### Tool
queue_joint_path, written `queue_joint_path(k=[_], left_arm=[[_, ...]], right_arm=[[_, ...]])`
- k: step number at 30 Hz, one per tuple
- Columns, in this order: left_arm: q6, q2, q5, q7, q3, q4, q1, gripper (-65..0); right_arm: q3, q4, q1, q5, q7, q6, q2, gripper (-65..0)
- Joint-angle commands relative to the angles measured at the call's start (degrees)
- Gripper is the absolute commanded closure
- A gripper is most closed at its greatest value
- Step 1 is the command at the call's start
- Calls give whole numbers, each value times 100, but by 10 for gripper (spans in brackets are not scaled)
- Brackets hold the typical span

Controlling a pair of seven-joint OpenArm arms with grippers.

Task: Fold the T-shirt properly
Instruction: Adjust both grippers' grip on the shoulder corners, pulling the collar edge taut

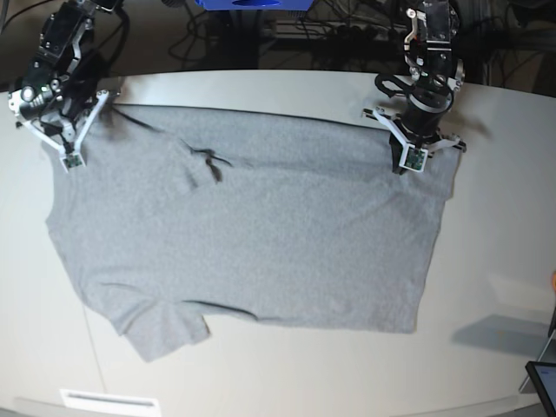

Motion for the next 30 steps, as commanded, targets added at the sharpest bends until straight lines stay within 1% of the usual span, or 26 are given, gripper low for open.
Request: queue_joint_path(k=[1, 2, 3, 11, 18, 26, 30], left_arm=[[47, -53, 44, 134, -32, 32, 33, -27], [47, -53, 44, 134, -32, 32, 33, -27], [47, -53, 44, 134, -32, 32, 33, -27], [47, -53, 44, 134, -32, 32, 33, -27], [47, -53, 44, 134, -32, 32, 51, -27], [47, -53, 44, 134, -32, 32, 51, -27], [47, -53, 44, 134, -32, 32, 51, -27]], right_arm=[[9, 44, 42, -42, 15, 10, 46, -77], [9, 44, 51, -42, 15, 10, 46, -26], [9, 44, 51, -42, 15, 10, 55, 0], [9, 71, 139, -51, 15, 10, 73, -7], [9, 79, 385, -51, -38, 10, 319, -7], [-9, 53, 508, -60, -21, 10, 345, -7], [-27, 44, 508, -60, 6, 10, 468, -7]])
